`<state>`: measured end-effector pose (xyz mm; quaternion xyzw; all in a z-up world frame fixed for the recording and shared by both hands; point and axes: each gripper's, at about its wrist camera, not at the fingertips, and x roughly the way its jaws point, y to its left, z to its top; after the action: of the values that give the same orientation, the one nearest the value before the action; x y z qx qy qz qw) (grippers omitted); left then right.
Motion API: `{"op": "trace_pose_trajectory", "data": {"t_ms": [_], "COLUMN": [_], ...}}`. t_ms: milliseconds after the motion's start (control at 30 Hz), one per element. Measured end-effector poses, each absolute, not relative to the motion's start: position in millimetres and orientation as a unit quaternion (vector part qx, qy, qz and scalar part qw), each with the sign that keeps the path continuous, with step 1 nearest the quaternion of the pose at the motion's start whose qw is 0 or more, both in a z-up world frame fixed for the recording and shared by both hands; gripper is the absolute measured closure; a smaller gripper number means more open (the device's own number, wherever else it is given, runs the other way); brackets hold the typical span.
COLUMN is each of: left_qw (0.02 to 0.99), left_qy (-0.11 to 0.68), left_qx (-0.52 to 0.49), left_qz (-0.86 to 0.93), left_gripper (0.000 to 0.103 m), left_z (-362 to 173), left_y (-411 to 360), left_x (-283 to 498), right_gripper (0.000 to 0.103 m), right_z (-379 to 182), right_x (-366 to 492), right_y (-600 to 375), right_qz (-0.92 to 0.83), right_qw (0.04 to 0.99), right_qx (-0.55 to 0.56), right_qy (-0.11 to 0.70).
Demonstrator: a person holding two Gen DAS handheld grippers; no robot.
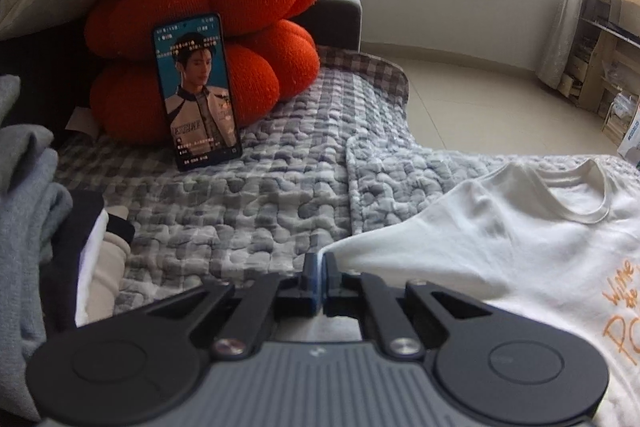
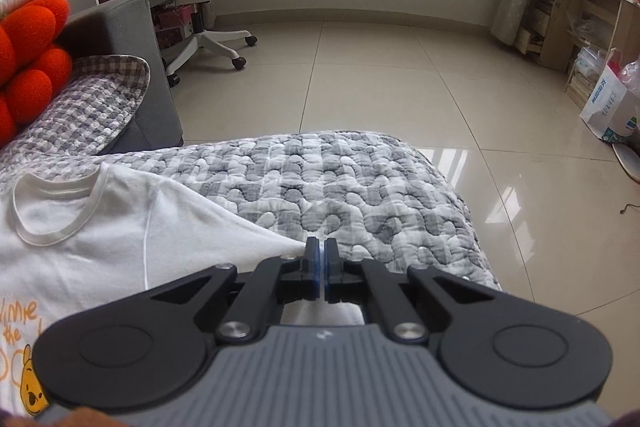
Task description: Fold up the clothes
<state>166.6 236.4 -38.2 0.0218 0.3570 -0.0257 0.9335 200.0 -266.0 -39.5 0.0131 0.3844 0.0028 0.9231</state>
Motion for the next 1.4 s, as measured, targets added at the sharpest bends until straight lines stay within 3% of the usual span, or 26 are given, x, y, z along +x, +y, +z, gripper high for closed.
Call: {"op": "trace_pose_trajectory", "data": {"t_ms": [100,200,233,333,400,433,467,800,933,967,1033,1400], "left_qw": [0.927,0.931,0.932,0.937,0.939,0.938,0.937,0.922,0.921,0.922,0.928,0.955], "left_qy": [0.372,0.363,0.360,0.342,0.335,0.334,0.333,0.360,0.361,0.357,0.347,0.281], "left_qx": [0.021,0.004,-0.004,-0.013,-0.013,-0.012,-0.012,-0.033,-0.034,-0.032,-0.022,-0.003], "left_qz": [-0.031,-0.035,-0.038,-0.062,-0.081,-0.092,-0.101,-0.140,-0.142,-0.143,-0.134,-0.093], "left_gripper": [0.101,0.097,0.092,0.066,0.065,0.065,0.065,0.069,0.092,0.098,0.099,0.099], "left_z": [-47.9,-41.0,-37.2,-25.7,-21.0,-19.8,-19.9,-39.9,-46.5,-47.0,-47.2,-25.6], "left_y": [232.9,233.4,233.6,226.8,218.1,212.1,206.5,170.7,164.2,162.5,158.2,150.1], "left_x": [171.7,170.3,170.0,173.6,179.1,183.3,187.8,225.9,225.9,224.1,220.0,219.4], "right_gripper": [0.101,0.093,0.089,0.088,0.075,0.059,0.056,0.056,0.073,0.084,0.097,0.101], "right_z": [-47.9,-44.0,-41.6,-33.6,-29.6,-28.6,-27.5,-43.0,-50.1,-50.2,-49.0,-27.9], "right_x": [200.8,198.0,197.7,199.0,200.5,201.3,202.1,223.2,221.7,219.7,215.3,222.1], "right_y": [-265.1,-269.2,-270.5,-270.8,-266.9,-263.1,-259.3,-231.6,-224.5,-222.3,-218.4,-209.6], "right_qz": [0.006,0.021,0.027,0.048,0.062,0.070,0.077,0.109,0.110,0.109,0.107,0.065], "right_qw": [0.922,0.925,0.926,0.928,0.929,0.929,0.930,0.924,0.925,0.927,0.930,0.955], "right_qx": [0.007,0.024,0.031,0.044,0.048,0.047,0.047,0.024,0.013,0.006,-0.007,-0.032], "right_qy": [0.387,0.378,0.376,0.368,0.362,0.359,0.356,0.366,0.363,0.359,0.351,0.288]}}
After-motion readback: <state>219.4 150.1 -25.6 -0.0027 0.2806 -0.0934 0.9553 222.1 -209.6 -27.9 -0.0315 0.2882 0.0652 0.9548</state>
